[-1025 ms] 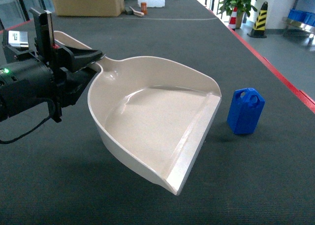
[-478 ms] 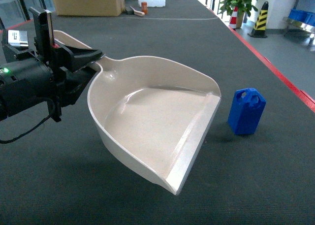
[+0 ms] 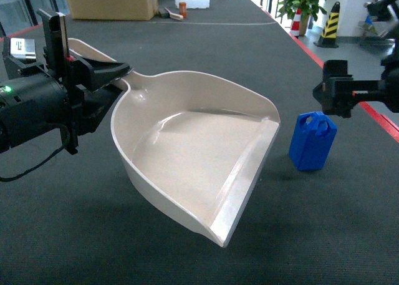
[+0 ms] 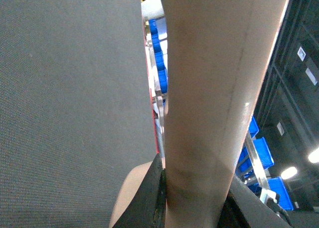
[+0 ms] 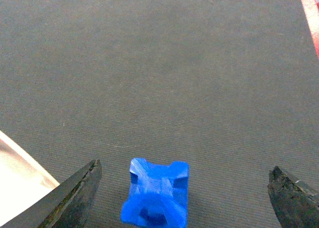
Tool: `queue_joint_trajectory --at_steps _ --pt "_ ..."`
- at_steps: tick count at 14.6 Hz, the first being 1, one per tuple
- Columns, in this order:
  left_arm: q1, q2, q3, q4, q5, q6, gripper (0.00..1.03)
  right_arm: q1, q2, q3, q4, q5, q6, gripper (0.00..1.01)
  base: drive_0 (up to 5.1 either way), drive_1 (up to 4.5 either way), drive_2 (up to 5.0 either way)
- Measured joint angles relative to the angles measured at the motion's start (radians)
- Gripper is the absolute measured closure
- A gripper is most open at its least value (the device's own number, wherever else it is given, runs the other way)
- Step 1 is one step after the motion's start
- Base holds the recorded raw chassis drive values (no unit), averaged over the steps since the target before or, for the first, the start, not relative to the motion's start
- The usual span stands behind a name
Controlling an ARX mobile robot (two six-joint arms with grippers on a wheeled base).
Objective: Place part in tray to right shelf
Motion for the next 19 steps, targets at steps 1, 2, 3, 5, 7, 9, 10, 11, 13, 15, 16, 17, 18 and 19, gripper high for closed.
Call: queue_joint_trajectory --at_steps 1,2,3,5,7,9,10,11,13,15,16,17,18,19 --pt "0.0 0.0 0.0 0.0 0.0 0.0 0.85 0.017 0.034 0.041 -0.022 0.014 0.01 0.03 0.0 0.0 0.0" --pt "0.0 0.0 0.0 0.0 0.0 0.0 0.85 0.031 0.06 0.073 -0.034 0.026 0.018 0.03 0.0 0.0 0.0" --pt "0.0 0.0 0.0 0.0 0.0 0.0 0.85 0.043 0.086 0.1 -0.04 0.037 0.022 0.03 0.0 0.0 0.0" --pt "0.0 0.0 0.0 0.0 0.0 0.0 0.85 0.048 0.134 0.151 -0.071 0.068 0.034 0.03 0.0 0.0 0.0" --pt "0.0 0.0 0.001 0.0 0.0 0.0 0.85 0.055 0.22 0.181 -0.107 0.095 0.051 0.08 0.0 0.0 0.0" --pt "0.0 0.0 0.001 0.0 -0.001 0.0 0.85 0.053 0.235 0.159 -0.065 0.138 0.051 0.43 0.0 0.0 0.0" --pt "0.0 0.0 0.001 0.0 0.0 0.0 0.85 0.045 0.208 0.139 -0.058 0.138 0.051 0.51 0.0 0.0 0.0" --pt "0.0 0.0 0.001 0.0 0.0 0.0 0.85 0.032 0.171 0.106 -0.042 0.153 0.05 0.53 0.0 0.0 0.0" --pt "0.0 0.0 0.001 0.0 0.0 0.0 0.85 -0.008 -0.005 0.008 -0.065 0.138 0.048 0.53 0.0 0.0 0.0" --pt "0.0 0.0 0.001 0.0 0.0 0.0 0.85 0.024 -0.213 -0.033 -0.081 0.066 0.086 0.53 0.0 0.0 0.0" --pt "-0.003 0.0 0.001 0.0 0.0 0.0 0.85 0.06 -0.266 -0.028 -0.093 0.026 0.118 0.53 0.0 0.0 0.0" --pt "-0.003 0.0 0.001 0.0 0.002 0.0 0.85 0.133 -0.298 -0.02 -0.087 -0.043 0.19 0.53 0.0 0.0 0.0" --pt "-0.003 0.0 0.001 0.001 0.002 0.0 0.85 0.183 -0.281 -0.016 -0.082 -0.091 0.264 0.53 0.0 0.0 0.0" --pt "-0.001 0.0 0.001 0.0 -0.002 0.0 0.85 0.241 -0.238 -0.012 -0.092 -0.103 0.34 0.53 0.0 0.0 0.0"
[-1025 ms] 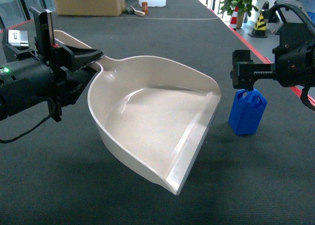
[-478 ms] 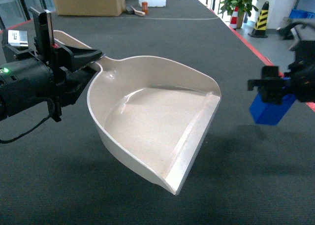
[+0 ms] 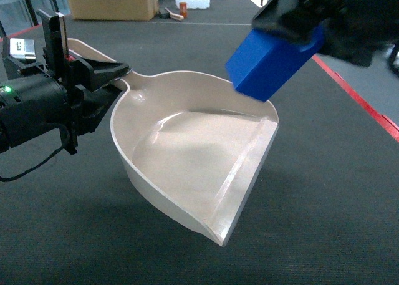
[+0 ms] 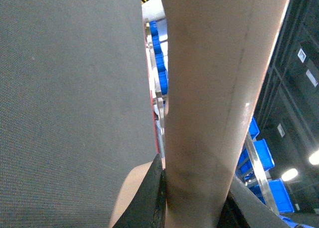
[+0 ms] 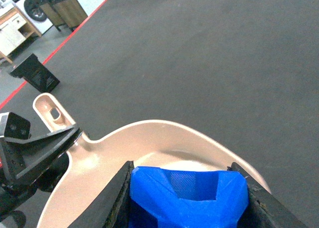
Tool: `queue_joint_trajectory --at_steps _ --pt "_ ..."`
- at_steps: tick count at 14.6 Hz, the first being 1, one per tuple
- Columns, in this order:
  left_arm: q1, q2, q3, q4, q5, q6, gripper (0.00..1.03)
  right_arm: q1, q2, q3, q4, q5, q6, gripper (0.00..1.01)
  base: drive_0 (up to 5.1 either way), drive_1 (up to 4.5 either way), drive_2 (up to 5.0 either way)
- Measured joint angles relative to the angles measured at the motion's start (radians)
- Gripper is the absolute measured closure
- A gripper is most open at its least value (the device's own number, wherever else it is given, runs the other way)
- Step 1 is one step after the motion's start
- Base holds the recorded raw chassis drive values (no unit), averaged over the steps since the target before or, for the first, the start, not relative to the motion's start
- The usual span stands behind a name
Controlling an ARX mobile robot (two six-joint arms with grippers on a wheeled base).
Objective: Place part in tray to right shelf
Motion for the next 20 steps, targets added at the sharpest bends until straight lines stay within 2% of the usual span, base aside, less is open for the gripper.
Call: queue_joint_trajectory --at_steps 2,3,4,5,7,8,9,11,12,14,16,17,18,19,20 --pt "0.0 0.0 0.0 0.001 0.002 0.0 0.85 0.078 0.116 0.034 -0.003 -0.016 0.125 0.53 0.0 0.0 0.0" --pt "0.0 0.0 0.0 0.0 0.002 0.0 0.85 0.104 0.187 0.06 0.021 -0.041 0.191 0.53 0.0 0.0 0.0" --pt "0.0 0.0 0.0 0.0 0.002 0.0 0.85 0.11 0.234 0.087 0.024 -0.052 0.215 0.46 0.0 0.0 0.0" --pt "0.0 0.0 0.0 0.0 -0.001 0.005 0.85 0.107 0.259 0.106 0.017 -0.007 0.207 0.3 0.0 0.0 0.0" --pt "0.0 0.0 0.0 0.0 -0.002 0.007 0.85 0.086 0.251 0.101 0.085 0.065 0.178 0.09 0.0 0.0 0.0" --pt "0.0 0.0 0.0 -0.001 0.002 0.014 0.85 0.067 0.225 0.084 0.124 0.086 0.177 0.01 0.0 0.0 0.0" --pt "0.0 0.0 0.0 -0.001 0.002 0.017 0.86 0.038 0.175 0.048 0.179 0.082 0.177 0.03 0.0 0.0 0.0" --pt "0.0 0.0 0.0 0.0 0.001 0.018 0.86 -0.027 0.035 -0.02 0.202 0.078 0.175 0.03 0.0 0.0 0.0" --pt "0.0 0.0 0.0 -0.001 0.002 0.018 0.86 -0.058 -0.048 -0.07 0.215 0.073 0.161 0.03 0.0 0.0 0.0" --pt "0.0 0.0 0.0 0.0 0.002 0.018 0.86 -0.129 -0.235 -0.189 0.16 0.059 0.092 0.03 0.0 0.0 0.0" --pt "0.0 0.0 0.0 -0.001 0.001 0.018 0.86 -0.214 -0.377 -0.264 0.084 0.048 0.051 0.03 0.0 0.0 0.0" --pt "-0.007 0.0 0.0 -0.001 -0.036 0.005 0.86 -0.251 -0.432 -0.29 0.045 0.023 0.043 0.03 0.0 0.0 0.0" --pt "-0.03 0.0 -0.001 -0.001 -0.218 -0.06 0.86 -0.295 -0.498 -0.319 -0.004 -0.002 0.032 0.03 0.0 0.0 0.0" --pt "-0.041 0.0 -0.001 -0.001 -0.277 -0.113 0.86 -0.343 -0.558 -0.335 -0.047 -0.021 0.021 0.03 0.0 0.0 0.0" --pt "-0.047 -0.001 -0.002 -0.001 -0.28 -0.143 0.86 -0.38 -0.602 -0.349 -0.072 -0.007 -0.006 0.03 0.0 0.0 0.0"
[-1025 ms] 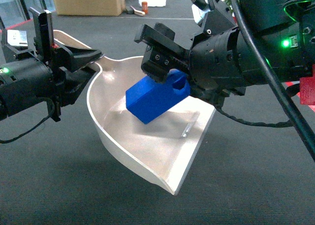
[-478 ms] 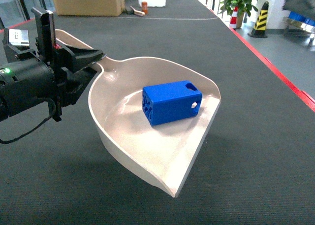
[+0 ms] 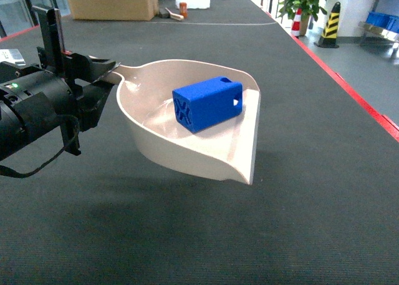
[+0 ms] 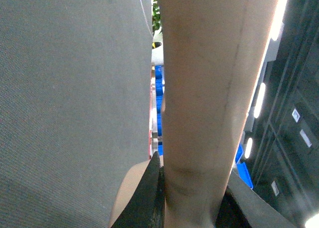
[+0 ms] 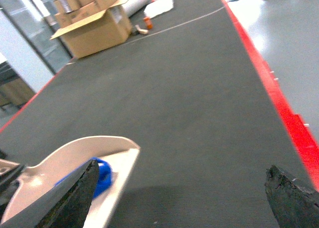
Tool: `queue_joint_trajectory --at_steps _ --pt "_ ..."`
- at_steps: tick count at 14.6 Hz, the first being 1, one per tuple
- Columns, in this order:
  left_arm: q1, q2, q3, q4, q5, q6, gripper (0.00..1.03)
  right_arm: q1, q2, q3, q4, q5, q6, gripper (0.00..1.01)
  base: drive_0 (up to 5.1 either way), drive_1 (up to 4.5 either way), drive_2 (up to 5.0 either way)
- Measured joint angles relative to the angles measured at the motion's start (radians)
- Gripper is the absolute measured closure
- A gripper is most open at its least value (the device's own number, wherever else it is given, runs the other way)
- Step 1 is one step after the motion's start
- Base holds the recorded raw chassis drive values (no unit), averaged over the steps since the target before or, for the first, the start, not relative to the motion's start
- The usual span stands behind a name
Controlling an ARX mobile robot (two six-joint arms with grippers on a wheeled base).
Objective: Place part in tray to right shelf
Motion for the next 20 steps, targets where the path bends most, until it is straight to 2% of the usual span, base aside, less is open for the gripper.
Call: queue_joint_trajectory --at_steps 1,3,4,5,6,7,9,10,11,12,13,15,20 --pt "-0.005 -0.004 -0.003 0.0 -0.011 -0.031 0.86 -0.019 -0.051 -0.021 -0.037 0.063 -0.066 0.03 0.0 0.0 0.0" --pt "-0.026 -0.013 -0.015 0.0 -0.007 -0.062 0.86 -0.016 -0.112 -0.098 -0.012 0.205 -0.24 0.03 0.0 0.0 0.0" --pt "-0.032 -0.02 -0.027 0.0 -0.002 -0.07 0.86 -0.021 -0.128 -0.137 -0.016 0.253 -0.328 0.03 0.0 0.0 0.0" --pt "-0.037 -0.023 -0.034 0.0 0.007 -0.072 0.86 -0.031 -0.137 -0.195 -0.007 0.278 -0.415 0.03 0.0 0.0 0.0" --pt "-0.038 -0.029 -0.041 0.0 0.008 -0.067 0.86 -0.029 -0.139 -0.232 -0.006 0.306 -0.459 0.03 0.0 0.0 0.0" --pt "-0.038 -0.033 -0.041 0.0 0.008 -0.068 0.86 -0.029 -0.137 -0.238 -0.006 0.31 -0.491 0.03 0.0 0.0 0.0" --pt "-0.038 -0.039 -0.041 0.0 0.008 -0.067 0.86 -0.029 -0.141 -0.236 0.005 0.311 -0.508 0.03 0.0 0.0 0.0" --pt "-0.038 -0.039 -0.041 0.0 0.008 -0.066 0.86 -0.046 -0.144 -0.286 0.193 0.209 -0.476 0.12 0.0 0.0 0.0" --pt "-0.034 -0.039 -0.041 0.0 0.006 -0.067 0.86 -0.042 -0.171 -0.342 0.299 0.14 -0.43 0.23 0.0 0.0 0.0" --pt "-0.034 -0.039 -0.041 0.0 0.005 -0.064 0.86 -0.013 -0.209 -0.395 0.333 0.147 -0.405 0.36 0.0 0.0 0.0" --pt "-0.034 -0.04 -0.041 0.001 0.008 -0.064 0.86 0.033 -0.22 -0.412 0.33 0.182 -0.391 0.27 0.0 0.0 0.0" --pt "-0.035 -0.04 -0.041 0.0 0.008 -0.064 0.86 0.041 -0.22 -0.412 0.333 0.187 -0.38 0.03 0.0 0.0 0.0" --pt "-0.032 -0.04 -0.041 -0.002 0.002 -0.061 0.86 0.042 -0.222 -0.412 0.335 0.187 -0.377 0.03 4.8 -2.78 -2.4"
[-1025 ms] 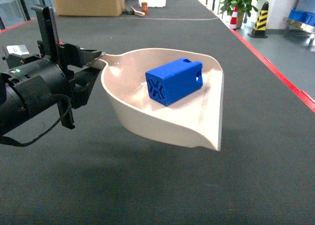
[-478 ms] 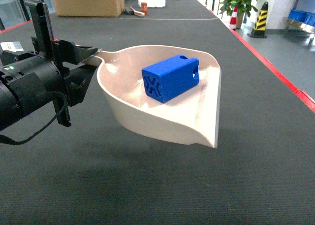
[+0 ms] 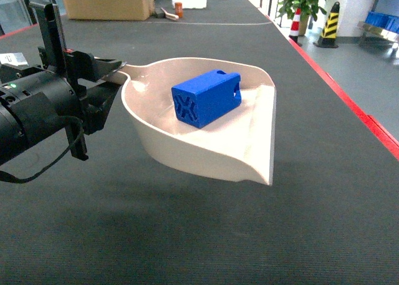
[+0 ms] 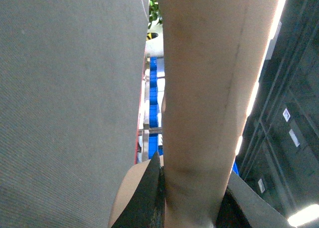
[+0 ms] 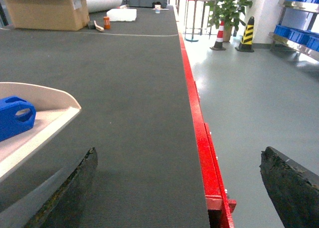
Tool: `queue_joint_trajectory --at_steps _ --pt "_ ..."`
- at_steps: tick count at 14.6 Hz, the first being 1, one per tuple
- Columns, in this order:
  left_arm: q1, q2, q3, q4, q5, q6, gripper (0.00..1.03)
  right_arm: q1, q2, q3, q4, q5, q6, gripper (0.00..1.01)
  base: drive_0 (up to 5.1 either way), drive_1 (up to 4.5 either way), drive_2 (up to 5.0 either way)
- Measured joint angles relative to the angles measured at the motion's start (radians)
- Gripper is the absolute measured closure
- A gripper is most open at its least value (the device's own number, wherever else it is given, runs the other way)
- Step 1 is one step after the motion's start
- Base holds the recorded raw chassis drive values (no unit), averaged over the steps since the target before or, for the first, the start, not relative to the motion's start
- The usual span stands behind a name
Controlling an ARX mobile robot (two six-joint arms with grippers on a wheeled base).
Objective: Place part in tray to right shelf
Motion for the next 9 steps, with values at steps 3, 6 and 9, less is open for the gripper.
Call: queue_joint_trajectory --at_steps 3,6,9 --pt "-0.002 0.0 0.0 0.003 0.005 0.0 0.86 0.0 0.0 0.0 0.001 0.0 0.0 0.03 4.9 -2.59 -2.6" --pt "-0.002 0.0 0.0 0.0 0.004 0.0 0.86 0.0 0.0 0.0 0.0 0.0 0.0 0.03 5.0 -2.41 -2.4" --pt "-0.002 0.0 -0.001 -0.002 0.004 0.0 0.86 0.0 0.0 0.0 -0.001 0.0 0.0 0.03 5.1 -2.33 -2.3"
